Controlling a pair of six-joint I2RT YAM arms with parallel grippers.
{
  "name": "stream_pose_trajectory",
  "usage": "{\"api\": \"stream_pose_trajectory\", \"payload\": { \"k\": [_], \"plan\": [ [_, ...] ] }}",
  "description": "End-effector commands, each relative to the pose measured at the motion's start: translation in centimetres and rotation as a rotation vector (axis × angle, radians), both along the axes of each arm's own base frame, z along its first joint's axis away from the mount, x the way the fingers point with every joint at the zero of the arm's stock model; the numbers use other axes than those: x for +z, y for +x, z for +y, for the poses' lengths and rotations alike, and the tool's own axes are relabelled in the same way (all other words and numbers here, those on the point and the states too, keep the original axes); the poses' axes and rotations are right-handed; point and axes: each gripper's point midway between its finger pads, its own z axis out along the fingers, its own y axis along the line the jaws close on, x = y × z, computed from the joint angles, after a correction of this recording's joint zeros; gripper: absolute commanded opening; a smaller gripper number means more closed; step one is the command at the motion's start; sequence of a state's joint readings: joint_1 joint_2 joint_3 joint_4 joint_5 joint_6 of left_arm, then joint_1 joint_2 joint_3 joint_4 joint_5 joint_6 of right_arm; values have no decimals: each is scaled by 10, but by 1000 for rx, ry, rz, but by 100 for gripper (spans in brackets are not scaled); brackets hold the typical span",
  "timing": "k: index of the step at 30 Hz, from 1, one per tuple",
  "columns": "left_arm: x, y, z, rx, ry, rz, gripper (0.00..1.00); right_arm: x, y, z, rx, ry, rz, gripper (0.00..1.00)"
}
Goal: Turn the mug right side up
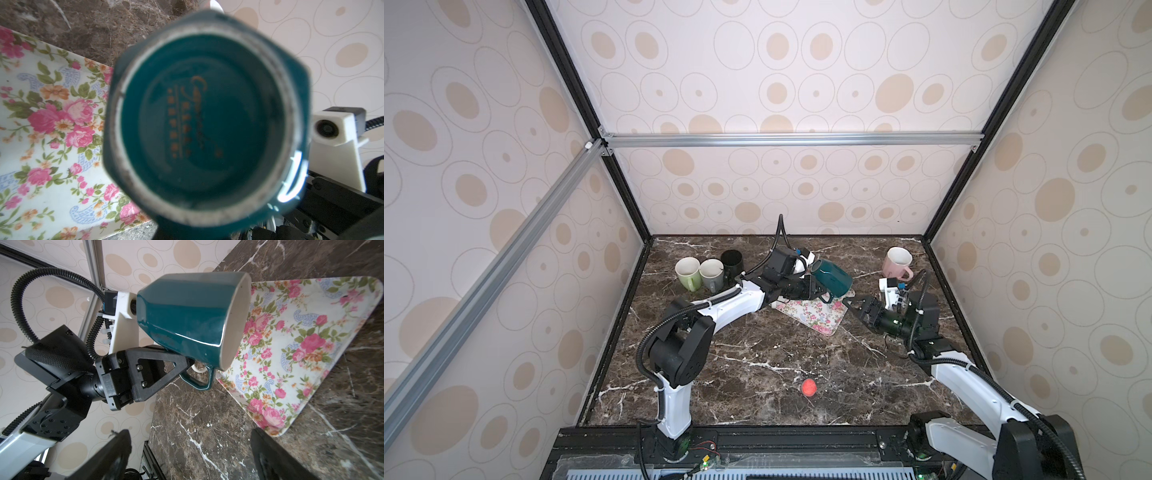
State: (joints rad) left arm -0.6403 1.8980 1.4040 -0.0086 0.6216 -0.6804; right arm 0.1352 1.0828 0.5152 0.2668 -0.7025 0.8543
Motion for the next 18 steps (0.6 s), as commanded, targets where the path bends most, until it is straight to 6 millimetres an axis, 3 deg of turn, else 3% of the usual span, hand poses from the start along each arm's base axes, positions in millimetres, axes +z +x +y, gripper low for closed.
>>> {"api": "stream_pose_trajectory", "payload": {
  "k": [1, 6, 13, 15, 18],
  "plan": [
    [89, -3, -10, -51, -213, -157, 0, 16, 5, 9, 30, 35, -22, 89],
    [103, -7, -18, -83, -318, -137, 0, 22, 10, 14, 56, 47, -37, 80],
    [108, -7, -21, -83, -388, -97, 0, 39, 22, 18, 66, 61, -101, 65],
    [111, -8, -22, -90, -401, -91, 0, 45, 26, 19, 72, 73, -114, 55],
    [114, -10, -24, -103, -422, -81, 0, 53, 29, 22, 83, 106, -139, 53]
  ]
}}
